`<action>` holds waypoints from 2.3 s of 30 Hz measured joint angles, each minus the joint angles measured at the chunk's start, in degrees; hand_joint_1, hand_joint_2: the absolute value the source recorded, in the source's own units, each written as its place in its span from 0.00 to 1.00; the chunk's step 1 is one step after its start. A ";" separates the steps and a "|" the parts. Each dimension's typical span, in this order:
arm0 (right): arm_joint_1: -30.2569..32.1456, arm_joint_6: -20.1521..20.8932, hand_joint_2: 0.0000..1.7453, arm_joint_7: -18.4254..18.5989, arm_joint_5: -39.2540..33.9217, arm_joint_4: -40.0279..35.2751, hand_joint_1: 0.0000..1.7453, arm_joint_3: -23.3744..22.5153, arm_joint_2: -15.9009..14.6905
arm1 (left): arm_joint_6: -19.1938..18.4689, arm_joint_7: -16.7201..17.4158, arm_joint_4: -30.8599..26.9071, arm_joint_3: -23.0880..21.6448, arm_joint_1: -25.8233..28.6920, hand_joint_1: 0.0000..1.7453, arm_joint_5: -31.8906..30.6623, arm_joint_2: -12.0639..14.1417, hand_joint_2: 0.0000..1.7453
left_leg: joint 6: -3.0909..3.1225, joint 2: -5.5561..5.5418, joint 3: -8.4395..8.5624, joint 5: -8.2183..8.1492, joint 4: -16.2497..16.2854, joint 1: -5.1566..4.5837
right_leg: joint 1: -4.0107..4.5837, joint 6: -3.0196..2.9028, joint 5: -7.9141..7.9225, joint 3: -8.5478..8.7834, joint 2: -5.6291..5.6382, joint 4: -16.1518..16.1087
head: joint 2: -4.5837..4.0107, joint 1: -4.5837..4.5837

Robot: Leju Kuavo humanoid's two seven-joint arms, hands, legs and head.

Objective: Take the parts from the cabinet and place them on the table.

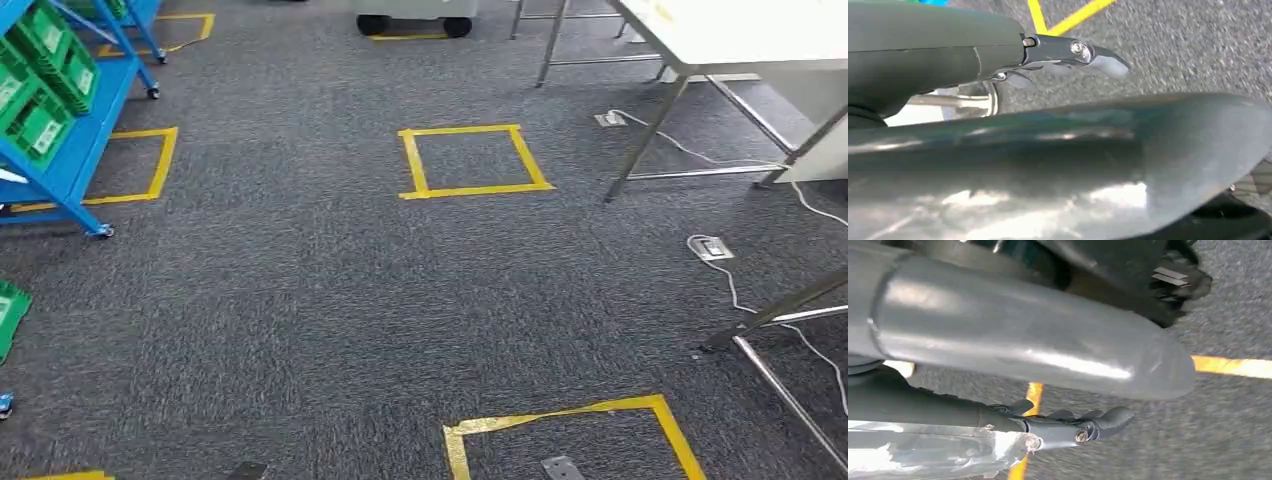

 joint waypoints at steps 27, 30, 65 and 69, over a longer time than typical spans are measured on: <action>-0.21 -0.37 0.00 1.22 3.65 0.02 0.00 1.38 1.14 | 0.52 -0.26 -0.07 3.25 0.23 0.00 -1.81 0.09 0.00 | -1.11 3.22 0.02 -0.42 -0.02 -1.07 | 0.64 -1.22 6.81 4.91 -7.32 -11.57 | 0.00 -0.48; -0.28 -0.33 0.00 1.22 3.82 0.00 0.00 1.38 1.16 | 0.61 -0.24 -0.09 4.09 0.24 0.00 -1.88 0.11 0.00 | -0.04 1.21 0.35 0.07 -0.41 -0.34 | 0.22 -0.33 2.89 2.41 -0.64 -5.72 | 0.00 0.02; 0.41 -0.17 0.00 1.33 3.93 0.04 0.00 1.29 1.38 | 0.02 -0.35 -0.09 5.60 0.34 0.00 -2.25 0.02 0.00 | 0.01 -2.18 0.45 0.12 -0.51 -0.06 | 0.25 -0.26 -0.25 -3.93 0.54 5.78 | 0.02 0.35; 0.27 -0.17 0.00 1.33 3.93 0.07 0.00 1.29 1.38 | -0.04 -0.39 -0.09 5.62 0.41 0.00 -2.25 -0.09 0.00 | -0.79 -5.33 0.57 0.11 -0.30 -0.05 | -0.73 -0.32 7.57 2.97 6.59 -10.46 | 0.02 0.44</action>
